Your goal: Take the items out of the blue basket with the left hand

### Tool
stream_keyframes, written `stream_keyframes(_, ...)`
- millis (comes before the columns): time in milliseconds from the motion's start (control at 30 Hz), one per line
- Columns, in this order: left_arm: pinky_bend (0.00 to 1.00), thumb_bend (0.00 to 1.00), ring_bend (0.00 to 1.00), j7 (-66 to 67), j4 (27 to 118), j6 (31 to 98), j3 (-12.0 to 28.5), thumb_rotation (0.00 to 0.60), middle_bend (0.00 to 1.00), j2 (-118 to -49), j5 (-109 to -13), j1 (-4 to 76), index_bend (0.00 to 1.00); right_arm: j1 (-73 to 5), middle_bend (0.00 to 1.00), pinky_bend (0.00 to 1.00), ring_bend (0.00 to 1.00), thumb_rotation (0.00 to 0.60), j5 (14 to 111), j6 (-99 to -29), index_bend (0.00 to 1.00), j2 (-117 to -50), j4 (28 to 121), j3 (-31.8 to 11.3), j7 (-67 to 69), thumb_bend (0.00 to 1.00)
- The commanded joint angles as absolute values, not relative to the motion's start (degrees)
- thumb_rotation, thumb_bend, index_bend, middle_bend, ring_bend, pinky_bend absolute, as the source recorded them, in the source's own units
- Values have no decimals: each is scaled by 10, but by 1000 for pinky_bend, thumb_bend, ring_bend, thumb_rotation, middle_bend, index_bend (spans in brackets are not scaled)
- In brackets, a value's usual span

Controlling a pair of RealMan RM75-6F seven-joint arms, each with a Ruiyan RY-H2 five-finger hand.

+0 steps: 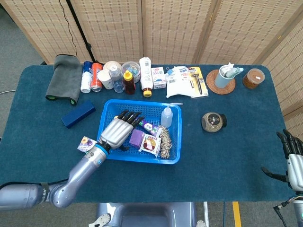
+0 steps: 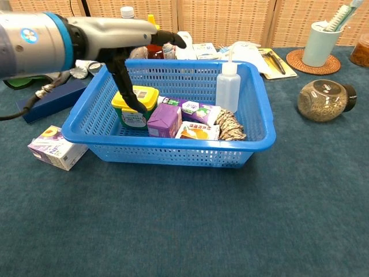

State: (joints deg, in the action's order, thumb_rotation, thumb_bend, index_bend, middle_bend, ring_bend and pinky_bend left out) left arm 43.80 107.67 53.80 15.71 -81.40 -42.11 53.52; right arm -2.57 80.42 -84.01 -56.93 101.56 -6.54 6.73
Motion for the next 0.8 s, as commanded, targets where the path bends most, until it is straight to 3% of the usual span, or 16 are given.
stream_keyframes(33,0,66,0,454,1052,551,151,600,0,-845,-387,564,0,-26,0,0,0,600,803,-840,0,-569,1015,-66,69,0)
stream_keyframes(233,0,66,0,461,1010,567,150,600,1,-881,-356,597,7,-26,0,0,0,600,799,-838,0,-568,1015,-67,73,0)
stream_keyframes(800,0,66,17,451,961,564,110,600,86,-908,-327,621,142,-28,0,0,0,600,793,-833,0,-565,1015,-68,79,0)
